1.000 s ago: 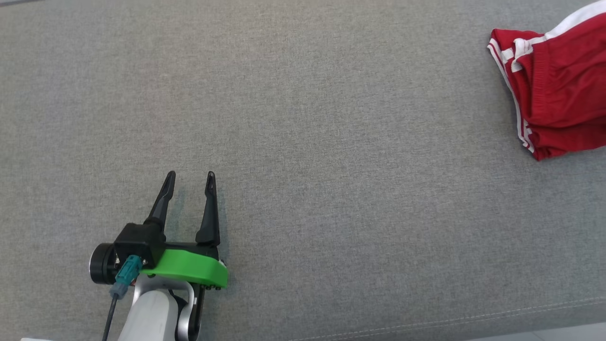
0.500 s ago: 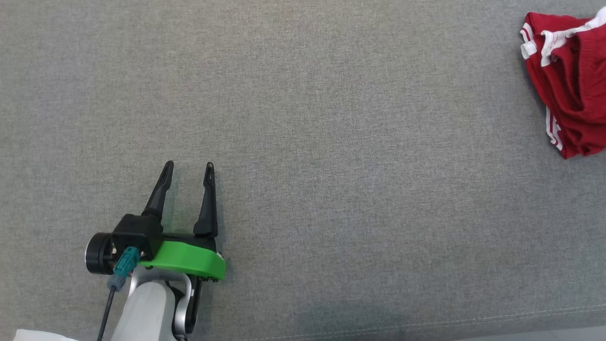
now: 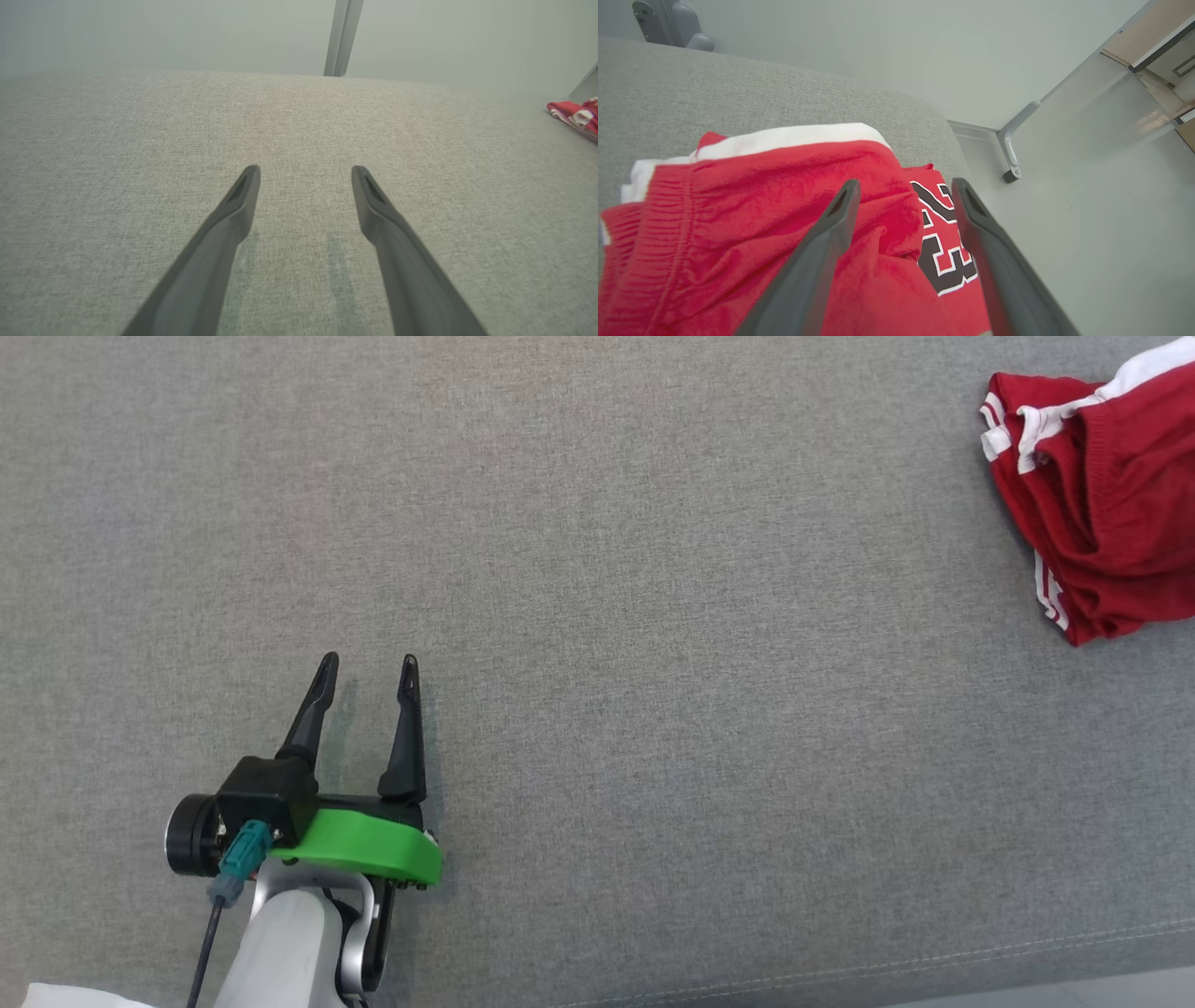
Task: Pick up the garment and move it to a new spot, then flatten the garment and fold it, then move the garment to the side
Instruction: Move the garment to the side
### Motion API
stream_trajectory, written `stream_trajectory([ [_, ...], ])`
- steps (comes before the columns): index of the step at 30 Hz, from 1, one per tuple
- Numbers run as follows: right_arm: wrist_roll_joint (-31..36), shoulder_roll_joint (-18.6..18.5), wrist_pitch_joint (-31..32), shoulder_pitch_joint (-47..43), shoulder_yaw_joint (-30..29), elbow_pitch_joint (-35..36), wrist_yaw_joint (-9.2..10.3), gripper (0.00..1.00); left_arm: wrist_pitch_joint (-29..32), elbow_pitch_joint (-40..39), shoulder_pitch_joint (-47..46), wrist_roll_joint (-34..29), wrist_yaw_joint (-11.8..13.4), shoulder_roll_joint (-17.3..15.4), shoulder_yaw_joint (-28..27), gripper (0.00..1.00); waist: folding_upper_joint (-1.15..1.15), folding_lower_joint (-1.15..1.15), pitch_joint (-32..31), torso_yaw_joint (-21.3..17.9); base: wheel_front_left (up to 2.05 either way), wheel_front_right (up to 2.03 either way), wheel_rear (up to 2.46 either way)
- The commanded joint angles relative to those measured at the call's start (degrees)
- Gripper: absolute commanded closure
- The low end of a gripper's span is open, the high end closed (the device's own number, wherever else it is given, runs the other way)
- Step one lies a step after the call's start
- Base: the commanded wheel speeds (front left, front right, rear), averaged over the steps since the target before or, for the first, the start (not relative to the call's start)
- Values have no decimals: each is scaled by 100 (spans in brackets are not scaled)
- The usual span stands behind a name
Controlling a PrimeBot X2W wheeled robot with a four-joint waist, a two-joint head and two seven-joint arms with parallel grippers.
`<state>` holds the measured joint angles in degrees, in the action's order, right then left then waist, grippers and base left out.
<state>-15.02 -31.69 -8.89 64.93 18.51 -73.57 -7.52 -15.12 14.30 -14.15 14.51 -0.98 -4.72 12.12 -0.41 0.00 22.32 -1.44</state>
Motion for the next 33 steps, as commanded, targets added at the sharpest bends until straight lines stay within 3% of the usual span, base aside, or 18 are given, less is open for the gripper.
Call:
stream_trajectory([
  [1, 32, 56, -98, 8, -11, -12, 7, 0, 3, 9, -51, 48, 18, -50, -28, 0, 41, 0, -121, -67, 0, 0, 0],
  [19, -627, 914, -622, -775, 386, 1673, 7, 0, 0, 25, 373, 297, 333, -9, -458, 0, 41, 0, -1261, -246, 0, 0, 0],
  [29, -350, 1472, -629, -2233, -395, 3105, 7, 0, -1, 60, 691, 366, 376, 25, -638, 0, 41, 0, -1668, -115, 0, 0, 0],
  [33, -126, 1865, -630, -3029, -733, 3744, 7, 0, -1, 64, 882, 392, 383, 35, -712, 0, 41, 0, -1825, -73, 0, 0, 0],
])
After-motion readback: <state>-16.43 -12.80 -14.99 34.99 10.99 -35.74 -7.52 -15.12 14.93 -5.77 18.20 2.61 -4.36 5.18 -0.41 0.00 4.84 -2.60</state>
